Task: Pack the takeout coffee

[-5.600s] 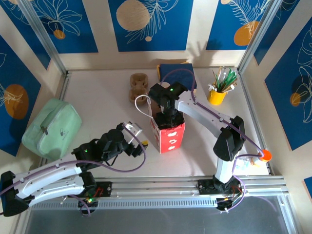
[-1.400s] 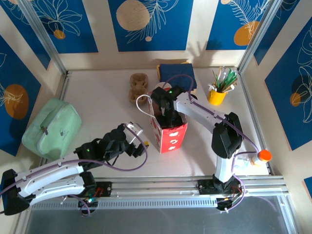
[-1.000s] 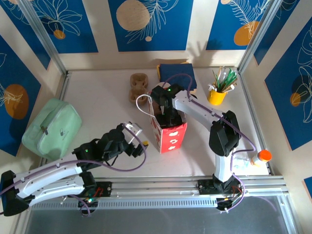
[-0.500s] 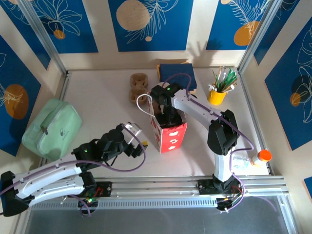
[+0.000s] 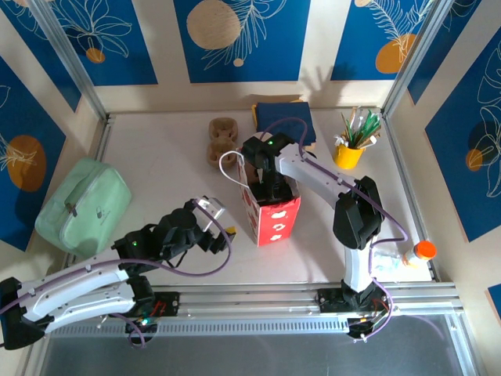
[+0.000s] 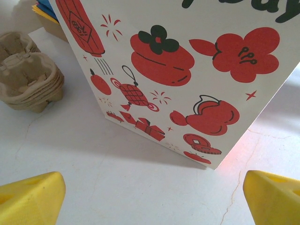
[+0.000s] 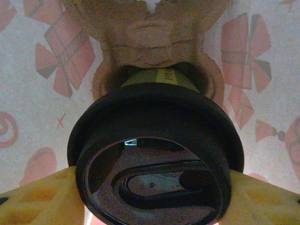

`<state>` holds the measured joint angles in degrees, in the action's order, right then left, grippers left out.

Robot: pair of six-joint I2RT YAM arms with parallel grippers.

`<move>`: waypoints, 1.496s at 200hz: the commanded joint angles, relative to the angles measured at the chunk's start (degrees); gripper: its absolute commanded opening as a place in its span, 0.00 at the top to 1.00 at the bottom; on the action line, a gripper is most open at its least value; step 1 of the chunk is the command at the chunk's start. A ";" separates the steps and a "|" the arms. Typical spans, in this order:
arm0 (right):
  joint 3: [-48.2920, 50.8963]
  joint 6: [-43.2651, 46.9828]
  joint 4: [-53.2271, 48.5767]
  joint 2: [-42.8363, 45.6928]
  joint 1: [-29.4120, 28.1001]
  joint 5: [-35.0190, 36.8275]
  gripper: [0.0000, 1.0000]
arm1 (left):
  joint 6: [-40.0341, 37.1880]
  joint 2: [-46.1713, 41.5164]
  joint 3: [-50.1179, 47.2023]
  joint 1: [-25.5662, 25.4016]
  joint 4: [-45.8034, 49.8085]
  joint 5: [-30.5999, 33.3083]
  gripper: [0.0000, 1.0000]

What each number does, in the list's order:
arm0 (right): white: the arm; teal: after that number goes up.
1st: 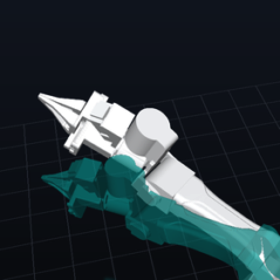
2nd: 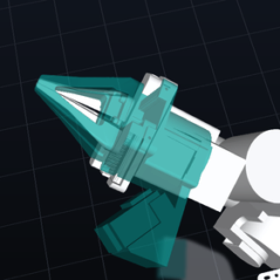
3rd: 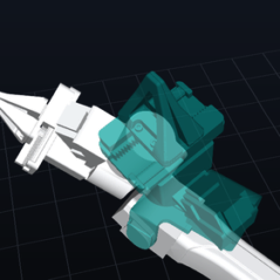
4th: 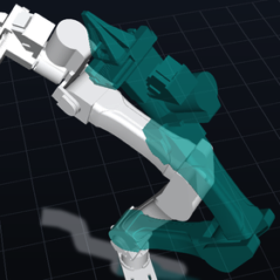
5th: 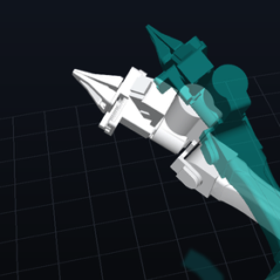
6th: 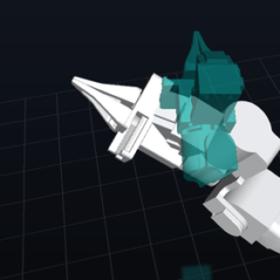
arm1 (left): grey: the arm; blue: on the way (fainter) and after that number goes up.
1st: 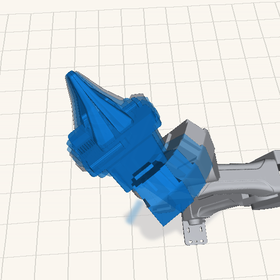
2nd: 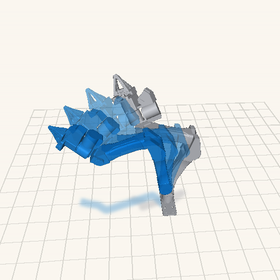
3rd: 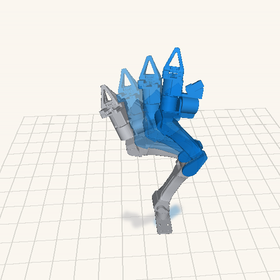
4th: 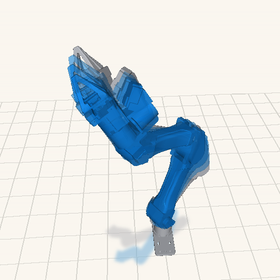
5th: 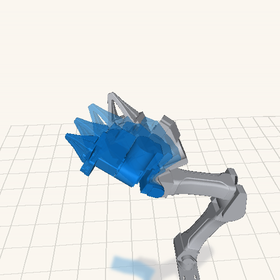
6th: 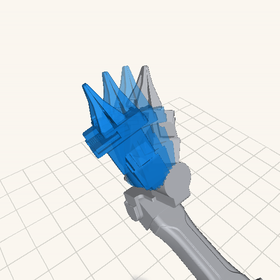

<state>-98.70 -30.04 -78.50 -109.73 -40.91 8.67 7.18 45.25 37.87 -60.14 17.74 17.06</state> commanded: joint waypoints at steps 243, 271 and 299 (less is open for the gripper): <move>-2.02 -0.35 -0.53 1.60 -1.45 2.39 0.08 | -0.68 -3.51 -0.37 -0.28 2.58 2.92 0.00; -2.38 -0.75 -1.22 1.63 -1.46 2.76 0.10 | -0.76 -3.35 -0.42 -0.32 2.48 2.89 0.00; -2.55 -1.03 -1.22 1.80 -1.54 2.50 0.10 | -0.85 -3.25 -0.26 -0.31 2.27 2.81 0.00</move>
<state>-99.33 -30.48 -77.80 -109.69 -42.00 11.16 7.01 42.48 37.74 -60.14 19.40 18.76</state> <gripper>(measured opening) 0.898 0.999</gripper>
